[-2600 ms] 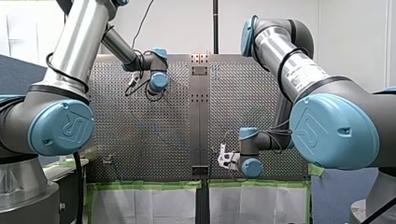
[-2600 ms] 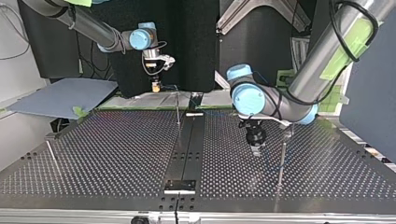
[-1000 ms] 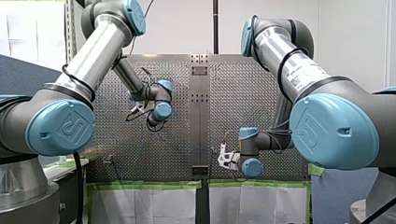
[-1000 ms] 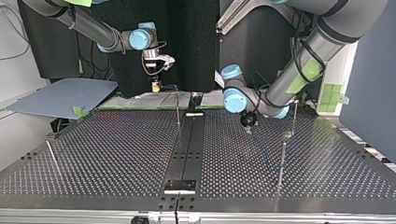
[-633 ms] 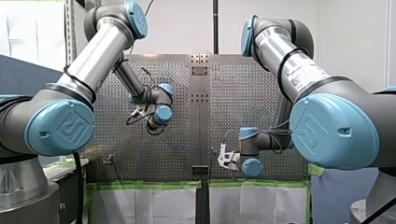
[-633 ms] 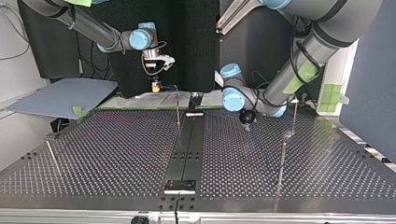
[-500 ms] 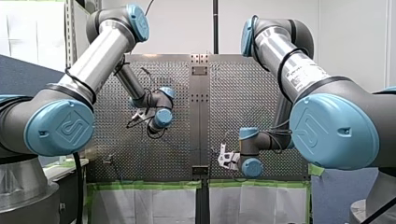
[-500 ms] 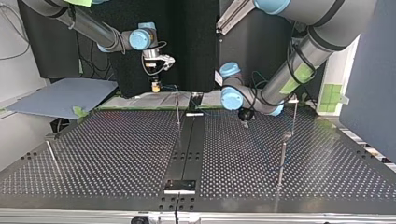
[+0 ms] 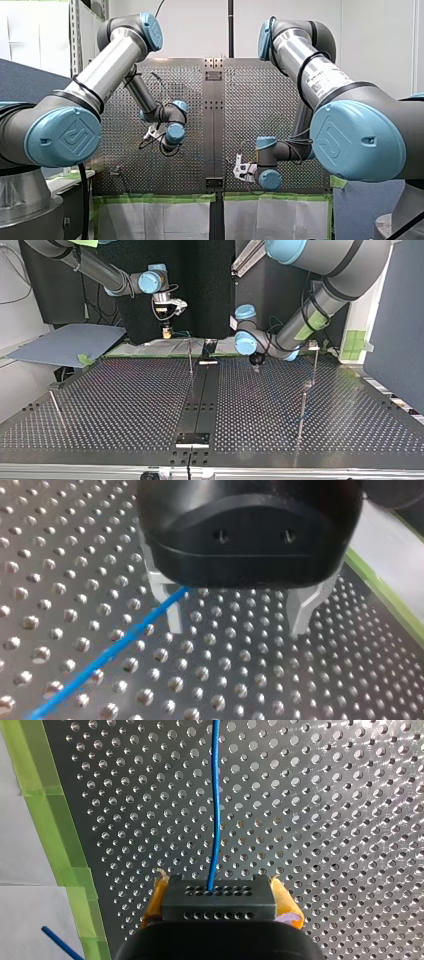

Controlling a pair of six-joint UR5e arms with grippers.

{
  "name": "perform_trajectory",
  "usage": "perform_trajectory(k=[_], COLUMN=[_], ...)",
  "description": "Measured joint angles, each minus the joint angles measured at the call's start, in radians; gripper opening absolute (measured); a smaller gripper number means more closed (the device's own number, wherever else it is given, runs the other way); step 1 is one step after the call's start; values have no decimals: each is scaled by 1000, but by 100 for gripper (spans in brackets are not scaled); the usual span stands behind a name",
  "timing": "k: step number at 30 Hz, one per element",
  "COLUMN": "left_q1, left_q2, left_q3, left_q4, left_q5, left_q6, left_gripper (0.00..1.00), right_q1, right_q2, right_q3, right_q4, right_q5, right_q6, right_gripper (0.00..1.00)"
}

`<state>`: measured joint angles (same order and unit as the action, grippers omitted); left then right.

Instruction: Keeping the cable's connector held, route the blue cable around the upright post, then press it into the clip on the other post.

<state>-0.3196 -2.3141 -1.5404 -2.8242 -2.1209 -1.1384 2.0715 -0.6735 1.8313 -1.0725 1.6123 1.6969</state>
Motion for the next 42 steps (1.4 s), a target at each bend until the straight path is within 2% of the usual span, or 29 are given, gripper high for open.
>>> perform_trajectory(k=[10, 18, 28, 42], left_q1=[-12, -19, -31, -72], left_q2=[-48, -50, -50, -50], left_q3=[0, 1, 1, 0], left_q4=[-10, -8, -21, -34], left_q5=[68, 143, 244, 381], left_q6=[-100, -175, -277, -420], left_gripper=[100, 100, 100, 100], right_q1=[0, 0, 5, 8], right_q2=[0, -1, -1, -1], right_q3=[0, 0, 0, 0], right_q4=[-2, -2, -1, -1], right_q5=[-6, -11, -33, -40], right_q6=[-3, -3, -5, -5], right_gripper=[0, 0, 0, 0])
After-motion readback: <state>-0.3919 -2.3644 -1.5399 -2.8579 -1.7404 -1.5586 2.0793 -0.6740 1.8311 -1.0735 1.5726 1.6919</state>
